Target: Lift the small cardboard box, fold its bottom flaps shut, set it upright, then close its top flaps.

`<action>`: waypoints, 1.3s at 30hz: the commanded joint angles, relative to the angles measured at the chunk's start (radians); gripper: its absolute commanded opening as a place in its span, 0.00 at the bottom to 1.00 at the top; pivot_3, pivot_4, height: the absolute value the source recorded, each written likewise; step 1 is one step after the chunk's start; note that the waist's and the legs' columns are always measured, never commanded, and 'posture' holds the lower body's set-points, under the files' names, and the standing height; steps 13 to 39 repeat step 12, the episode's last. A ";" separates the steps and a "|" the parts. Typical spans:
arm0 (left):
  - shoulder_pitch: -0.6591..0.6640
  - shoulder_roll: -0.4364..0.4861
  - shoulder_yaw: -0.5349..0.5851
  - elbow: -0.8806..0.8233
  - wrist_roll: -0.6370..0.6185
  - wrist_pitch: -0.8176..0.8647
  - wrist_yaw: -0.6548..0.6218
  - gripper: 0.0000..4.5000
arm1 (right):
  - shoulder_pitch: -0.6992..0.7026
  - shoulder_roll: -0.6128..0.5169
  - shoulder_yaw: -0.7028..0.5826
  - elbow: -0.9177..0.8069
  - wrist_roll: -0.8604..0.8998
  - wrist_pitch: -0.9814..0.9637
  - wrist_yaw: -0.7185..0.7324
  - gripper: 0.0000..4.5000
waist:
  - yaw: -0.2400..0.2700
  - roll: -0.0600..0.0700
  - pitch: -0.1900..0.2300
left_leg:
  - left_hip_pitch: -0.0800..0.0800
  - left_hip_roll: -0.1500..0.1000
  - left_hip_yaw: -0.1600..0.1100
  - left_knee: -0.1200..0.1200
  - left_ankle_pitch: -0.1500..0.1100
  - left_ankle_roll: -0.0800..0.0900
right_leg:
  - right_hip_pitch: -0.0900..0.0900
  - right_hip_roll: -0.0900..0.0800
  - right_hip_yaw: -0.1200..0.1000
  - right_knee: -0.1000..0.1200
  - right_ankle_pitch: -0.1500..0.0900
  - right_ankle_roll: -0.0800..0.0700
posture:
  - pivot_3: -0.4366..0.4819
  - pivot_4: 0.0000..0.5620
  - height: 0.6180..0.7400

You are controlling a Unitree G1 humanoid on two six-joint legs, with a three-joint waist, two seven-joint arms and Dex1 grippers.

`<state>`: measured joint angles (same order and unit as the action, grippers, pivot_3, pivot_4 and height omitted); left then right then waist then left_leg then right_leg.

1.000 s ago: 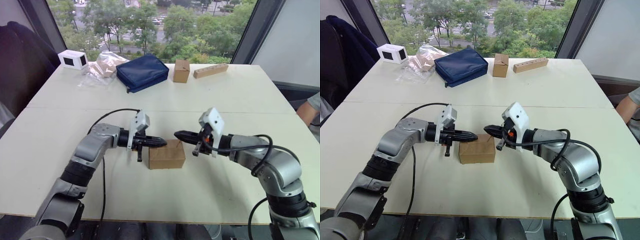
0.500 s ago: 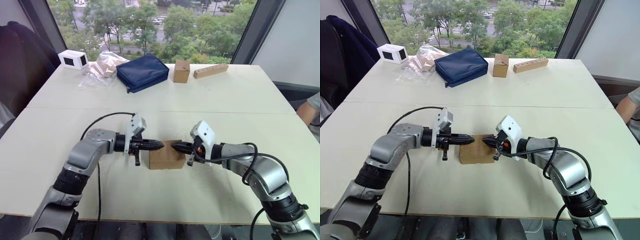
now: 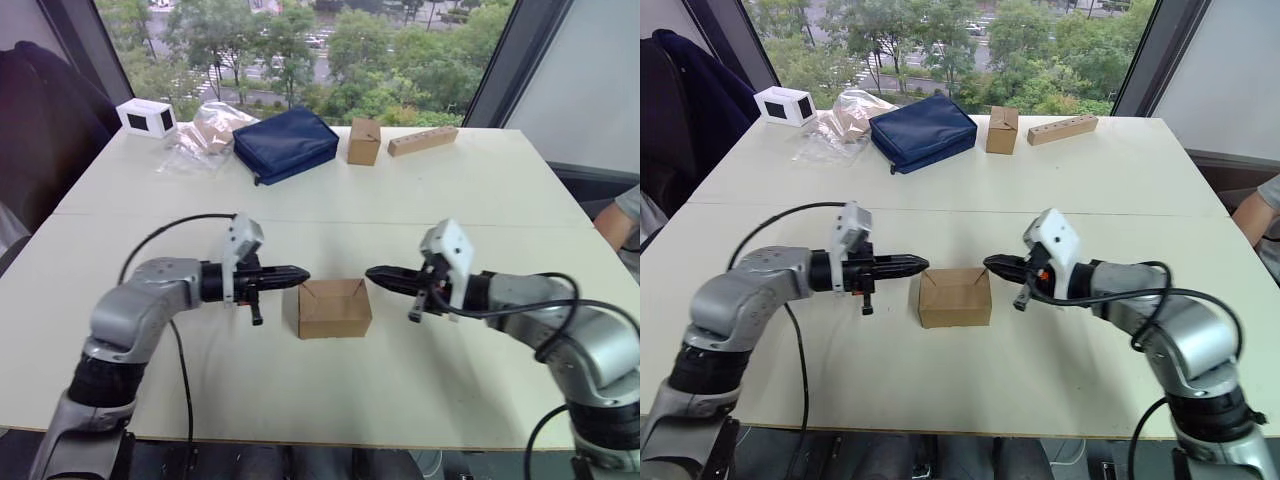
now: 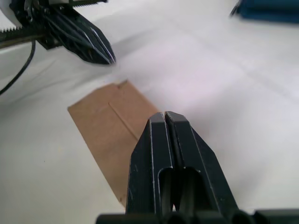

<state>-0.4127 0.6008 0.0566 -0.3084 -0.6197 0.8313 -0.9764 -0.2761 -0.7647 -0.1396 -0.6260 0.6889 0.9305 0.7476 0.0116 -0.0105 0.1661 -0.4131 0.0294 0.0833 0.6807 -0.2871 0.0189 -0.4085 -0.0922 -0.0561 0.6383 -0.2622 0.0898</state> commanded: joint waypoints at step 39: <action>0.337 0.333 0.385 -0.117 -0.160 0.039 -0.118 0.00 | 0.338 -0.271 -0.451 -0.149 0.172 0.032 0.209 0.00 | 0.002 0.000 0.001 | 0.001 0.000 0.001 -0.003 -0.001 -0.001 | 0.002 -0.003 -0.001 -0.008 -0.002 -0.006 | 0.48 0.27 1.00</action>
